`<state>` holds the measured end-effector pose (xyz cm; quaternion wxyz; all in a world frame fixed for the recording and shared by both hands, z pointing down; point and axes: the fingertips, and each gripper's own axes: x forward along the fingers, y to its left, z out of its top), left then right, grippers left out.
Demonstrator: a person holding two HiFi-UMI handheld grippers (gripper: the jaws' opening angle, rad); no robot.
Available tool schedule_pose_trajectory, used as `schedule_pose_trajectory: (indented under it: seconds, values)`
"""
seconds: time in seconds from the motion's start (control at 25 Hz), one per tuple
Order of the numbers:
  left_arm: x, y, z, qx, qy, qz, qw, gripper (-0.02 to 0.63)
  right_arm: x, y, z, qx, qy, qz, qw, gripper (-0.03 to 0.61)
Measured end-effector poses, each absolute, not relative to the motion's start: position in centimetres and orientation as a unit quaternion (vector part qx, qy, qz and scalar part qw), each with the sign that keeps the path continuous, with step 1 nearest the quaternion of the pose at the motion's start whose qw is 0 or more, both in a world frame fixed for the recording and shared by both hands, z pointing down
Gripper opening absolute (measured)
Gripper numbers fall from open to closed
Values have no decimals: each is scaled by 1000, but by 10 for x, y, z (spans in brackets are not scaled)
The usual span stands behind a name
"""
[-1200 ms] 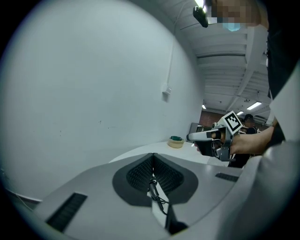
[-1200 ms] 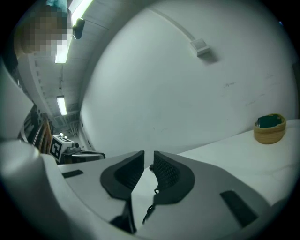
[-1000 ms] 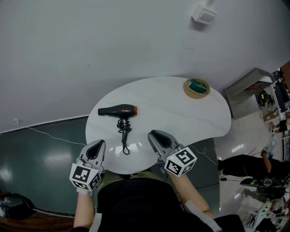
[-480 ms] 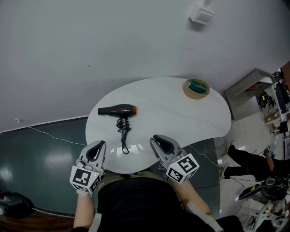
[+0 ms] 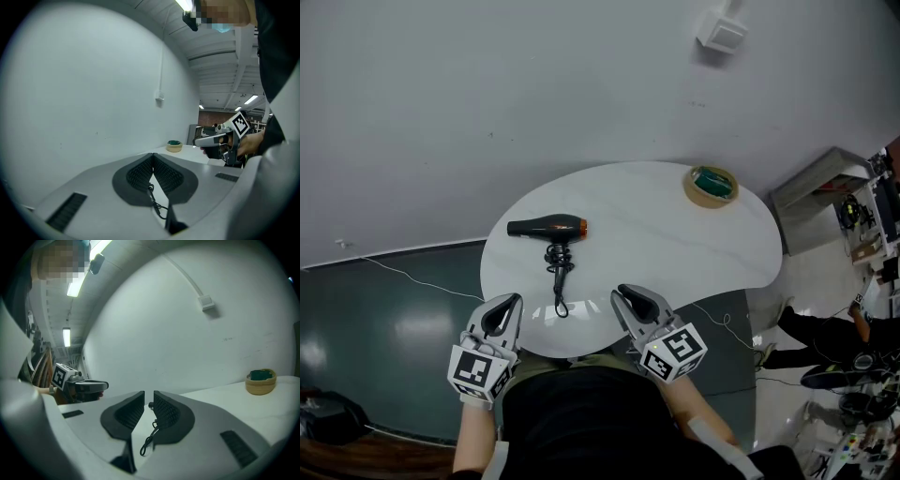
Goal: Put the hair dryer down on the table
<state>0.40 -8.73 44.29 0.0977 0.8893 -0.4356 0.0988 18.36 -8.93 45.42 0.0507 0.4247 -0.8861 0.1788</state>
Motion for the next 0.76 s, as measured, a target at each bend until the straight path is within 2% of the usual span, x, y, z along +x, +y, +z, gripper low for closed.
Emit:
schedule_pose_trajectory:
  seconds: [0.52, 0.76]
  values:
    - [2, -83, 454, 887, -442, 101, 94, 1, 182, -87, 464, 413, -887, 202, 45, 66]
    - [5, -84, 452, 881, -446, 109, 115, 2, 181, -86, 466, 407, -889, 205, 46, 66]
